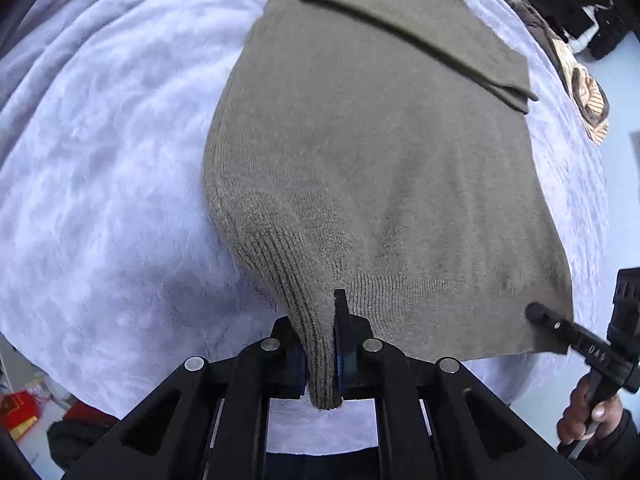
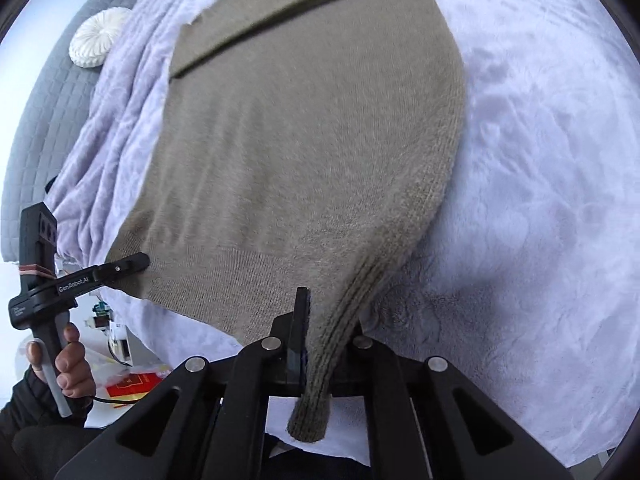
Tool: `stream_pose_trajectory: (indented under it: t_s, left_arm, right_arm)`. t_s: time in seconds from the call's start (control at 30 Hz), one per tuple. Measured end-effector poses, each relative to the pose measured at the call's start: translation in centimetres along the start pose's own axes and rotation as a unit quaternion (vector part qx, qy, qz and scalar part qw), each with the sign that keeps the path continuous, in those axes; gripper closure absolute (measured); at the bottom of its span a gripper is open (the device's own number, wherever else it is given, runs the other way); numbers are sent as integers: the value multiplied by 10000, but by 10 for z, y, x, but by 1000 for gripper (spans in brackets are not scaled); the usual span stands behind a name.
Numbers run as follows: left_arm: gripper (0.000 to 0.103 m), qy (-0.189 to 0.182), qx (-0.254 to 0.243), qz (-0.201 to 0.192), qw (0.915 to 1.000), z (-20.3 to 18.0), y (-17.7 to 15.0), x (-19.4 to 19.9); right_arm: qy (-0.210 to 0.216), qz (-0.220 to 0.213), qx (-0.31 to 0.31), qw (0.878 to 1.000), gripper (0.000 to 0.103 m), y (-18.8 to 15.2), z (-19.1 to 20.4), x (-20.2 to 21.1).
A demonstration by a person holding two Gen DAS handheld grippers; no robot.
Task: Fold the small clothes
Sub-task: 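Lift the hem with both grippers and pull it toward the collar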
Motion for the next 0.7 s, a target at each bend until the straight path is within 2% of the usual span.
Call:
stream_pose_trajectory:
  t_s: [0.1, 0.23, 0.4, 0.47, 0.7]
  left_arm:
    - [92, -43, -324, -188, 9993, -9, 1, 9]
    - [92, -119, -437, -468, 9979, -13, 22, 29]
    - [92, -195, -549, -742, 9955, -13, 43, 46]
    - [92, -185, -620, -845, 9943, -41, 58, 28]
    - [92, -154, -800, -1039, 9912, -42, 75, 45]
  right_arm:
    - [122, -352, -358, 9987, 97, 13, -2, 19]
    - [339, -791, -613, 9944, 97, 29, 10, 42]
    - [412, -1081, -613, 9914, 97, 47, 27, 59]
    - [429, -1172, -603, 9903, 97, 55, 38, 63]
    - [421, -1411, -596, 9873, 97, 73, 58, 83]
Point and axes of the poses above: each gripper's, at about its wrist camera, not at the fingertips, and x roughly against the way its jaws point, z to its left, y to its top, the point moved 9 cm from there along -x, roughly the way its jaws point, and after that the axes turned 10 degrees about -z, right-handed, at the moved point
